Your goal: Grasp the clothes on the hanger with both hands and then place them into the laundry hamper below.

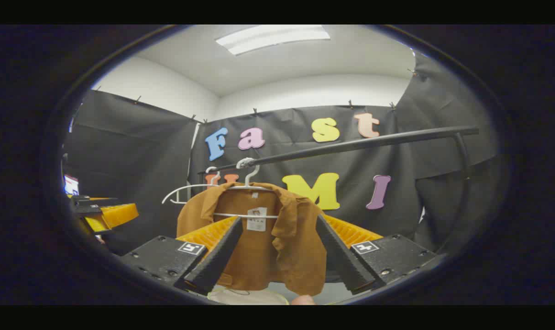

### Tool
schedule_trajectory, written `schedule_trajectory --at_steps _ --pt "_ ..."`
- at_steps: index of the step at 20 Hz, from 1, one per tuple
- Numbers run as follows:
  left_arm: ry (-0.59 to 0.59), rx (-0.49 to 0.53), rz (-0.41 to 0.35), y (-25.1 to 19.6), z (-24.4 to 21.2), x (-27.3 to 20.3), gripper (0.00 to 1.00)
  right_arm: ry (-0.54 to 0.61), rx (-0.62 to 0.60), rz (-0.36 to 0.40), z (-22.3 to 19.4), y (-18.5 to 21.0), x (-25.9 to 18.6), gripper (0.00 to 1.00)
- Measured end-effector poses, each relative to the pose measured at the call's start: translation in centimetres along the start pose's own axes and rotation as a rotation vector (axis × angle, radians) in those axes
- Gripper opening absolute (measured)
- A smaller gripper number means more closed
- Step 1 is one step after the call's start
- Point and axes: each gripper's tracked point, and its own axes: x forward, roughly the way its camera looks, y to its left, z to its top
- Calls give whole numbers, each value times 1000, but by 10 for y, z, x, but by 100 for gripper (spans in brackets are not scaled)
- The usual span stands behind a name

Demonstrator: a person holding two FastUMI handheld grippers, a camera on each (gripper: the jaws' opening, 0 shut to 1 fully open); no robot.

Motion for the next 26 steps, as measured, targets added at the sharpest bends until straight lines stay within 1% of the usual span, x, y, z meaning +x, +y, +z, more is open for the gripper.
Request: schedule_trajectory --at_steps 4,6,9,14,16,18,19,22,23,24,25,26 --pt "-21 10 23 0 5 1 100 8 2 1 -5 -10 2 100" --pt "-15 1 27 -4 2 1 100 35 -30 -18 -15 -18 4 100" --pt "6 1 18 -13 -6 4 100 39 -54 -28 -18 -25 6 100" --pt "16 11 8 -31 -16 10 100 52 -37 -44 -28 -37 15 100" --pt "35 8 -3 -38 -23 15 100 82 -30 -52 -37 -42 20 100" --pt "56 -3 -19 -49 -31 20 100 81 -18 -51 -41 -44 25 100" --pt "62 -8 -27 -55 -34 24 92 90 -14 -47 -46 -44 29 100" --pt "78 -26 -47 -69 -45 40 92 118 11 -32 -62 -41 42 100" --pt "87 -29 -50 -71 -49 46 92 126 24 -21 -66 -38 48 100" --pt "94 -34 -50 -74 -53 53 97 135 37 -11 -71 -35 54 100" --pt "104 -42 -53 -76 -58 62 96 148 44 -3 -75 -32 62 100" --pt "112 -50 -52 -77 -62 69 100 150 53 5 -77 -31 68 100"
